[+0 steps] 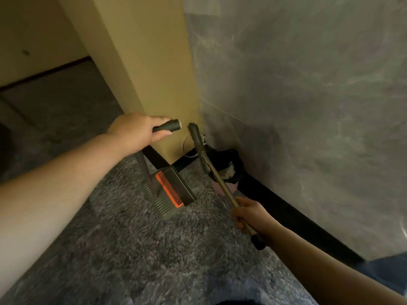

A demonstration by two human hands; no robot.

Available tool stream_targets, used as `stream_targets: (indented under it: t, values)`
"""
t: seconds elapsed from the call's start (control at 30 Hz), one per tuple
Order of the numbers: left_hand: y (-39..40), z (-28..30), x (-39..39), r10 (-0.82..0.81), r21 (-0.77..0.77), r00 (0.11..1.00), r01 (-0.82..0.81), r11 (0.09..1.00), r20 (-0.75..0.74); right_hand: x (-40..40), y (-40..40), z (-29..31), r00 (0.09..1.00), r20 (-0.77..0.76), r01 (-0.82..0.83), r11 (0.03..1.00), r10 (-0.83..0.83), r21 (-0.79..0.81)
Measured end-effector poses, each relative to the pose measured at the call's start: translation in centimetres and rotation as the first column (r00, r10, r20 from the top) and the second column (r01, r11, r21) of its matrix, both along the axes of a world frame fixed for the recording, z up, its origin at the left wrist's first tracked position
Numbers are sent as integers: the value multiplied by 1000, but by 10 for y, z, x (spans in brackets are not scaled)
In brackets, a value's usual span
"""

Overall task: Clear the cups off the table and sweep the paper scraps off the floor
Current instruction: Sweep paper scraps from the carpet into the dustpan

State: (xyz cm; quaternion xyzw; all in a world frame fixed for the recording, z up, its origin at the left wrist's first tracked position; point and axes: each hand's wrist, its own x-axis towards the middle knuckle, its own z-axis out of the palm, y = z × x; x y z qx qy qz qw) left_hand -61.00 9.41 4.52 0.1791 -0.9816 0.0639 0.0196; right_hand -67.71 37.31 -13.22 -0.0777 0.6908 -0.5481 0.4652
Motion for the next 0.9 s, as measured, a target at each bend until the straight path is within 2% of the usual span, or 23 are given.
stream_targets:
  t: [0.17,0.33,0.47,0.67,0.9]
  values:
    - [-27,-35,82,191,-26,980,-189,982,57,48,-34,-15,994,32,-108,993,107,44]
    - [-52,-71,180,385,37,923,-385,922,5,95,-70,-27,982,17,-189,977,189,98]
    - [-67,-93,263,574,127,819,-569,812,3,137,-106,-36,958,24,-286,950,285,127]
    - [-70,-118,365,760,229,650,-743,629,21,188,-157,-45,908,61,-419,900,415,116]
    - [-67,-133,458,914,405,405,-837,369,4,233,-224,-41,749,92,-662,736,656,141]
